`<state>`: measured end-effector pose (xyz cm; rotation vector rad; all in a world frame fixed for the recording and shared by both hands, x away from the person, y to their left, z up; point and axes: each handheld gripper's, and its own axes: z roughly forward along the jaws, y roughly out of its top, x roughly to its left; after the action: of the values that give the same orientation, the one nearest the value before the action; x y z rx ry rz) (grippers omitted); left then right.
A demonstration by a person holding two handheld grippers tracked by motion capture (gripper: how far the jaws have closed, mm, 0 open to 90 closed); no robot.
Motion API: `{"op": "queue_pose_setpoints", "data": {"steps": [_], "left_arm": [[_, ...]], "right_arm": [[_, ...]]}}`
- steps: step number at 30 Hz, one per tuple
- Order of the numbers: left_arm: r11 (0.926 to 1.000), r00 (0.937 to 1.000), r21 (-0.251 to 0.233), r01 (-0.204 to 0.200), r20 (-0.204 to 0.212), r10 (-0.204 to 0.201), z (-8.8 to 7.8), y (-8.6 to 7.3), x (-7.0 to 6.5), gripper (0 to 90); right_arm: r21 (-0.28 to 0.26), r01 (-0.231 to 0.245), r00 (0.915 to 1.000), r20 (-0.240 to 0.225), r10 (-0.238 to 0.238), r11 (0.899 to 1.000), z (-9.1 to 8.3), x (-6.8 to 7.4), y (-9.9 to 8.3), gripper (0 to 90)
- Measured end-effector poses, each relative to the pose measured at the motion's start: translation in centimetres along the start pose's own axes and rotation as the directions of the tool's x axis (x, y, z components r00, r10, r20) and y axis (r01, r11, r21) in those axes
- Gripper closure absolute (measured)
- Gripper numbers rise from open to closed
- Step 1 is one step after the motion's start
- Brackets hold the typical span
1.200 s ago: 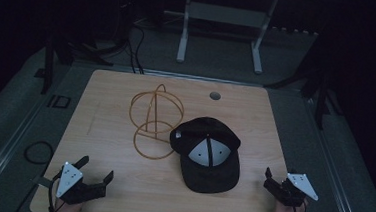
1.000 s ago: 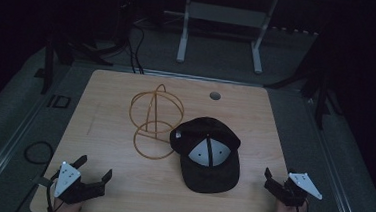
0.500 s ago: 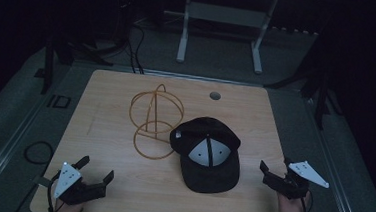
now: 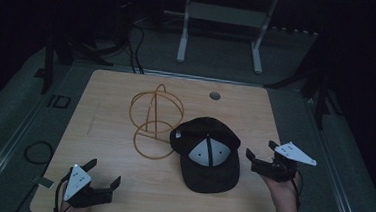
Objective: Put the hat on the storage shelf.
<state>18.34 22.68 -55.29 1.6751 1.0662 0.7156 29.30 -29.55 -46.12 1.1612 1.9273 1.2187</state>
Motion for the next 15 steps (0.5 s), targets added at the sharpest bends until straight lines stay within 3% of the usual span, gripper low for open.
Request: {"op": "queue_pose_setpoints", "data": {"steps": [4,8,15], "left_arm": [[1.0000,0.9996,0.007,0.004,0.027,-0.004,-0.1,0.1,0.0,1.6],[1.0000,0.9997,0.000,0.006,0.024,-0.006,-0.2,0.1,0.1,1.6],[0.9998,0.9992,-0.006,0.021,0.034,-0.021,-0.3,0.1,0.3,1.5]], "right_arm": [[-0.007,0.012,0.9995,-0.030,-0.012,1.000,1.0,0.6,1.2,13.2],[-0.008,0.047,0.9972,-0.058,-0.047,0.999,2.3,1.6,2.3,14.3],[0.044,0.129,0.9881,-0.090,-0.125,0.991,5.1,3.3,3.5,24.7]]}}
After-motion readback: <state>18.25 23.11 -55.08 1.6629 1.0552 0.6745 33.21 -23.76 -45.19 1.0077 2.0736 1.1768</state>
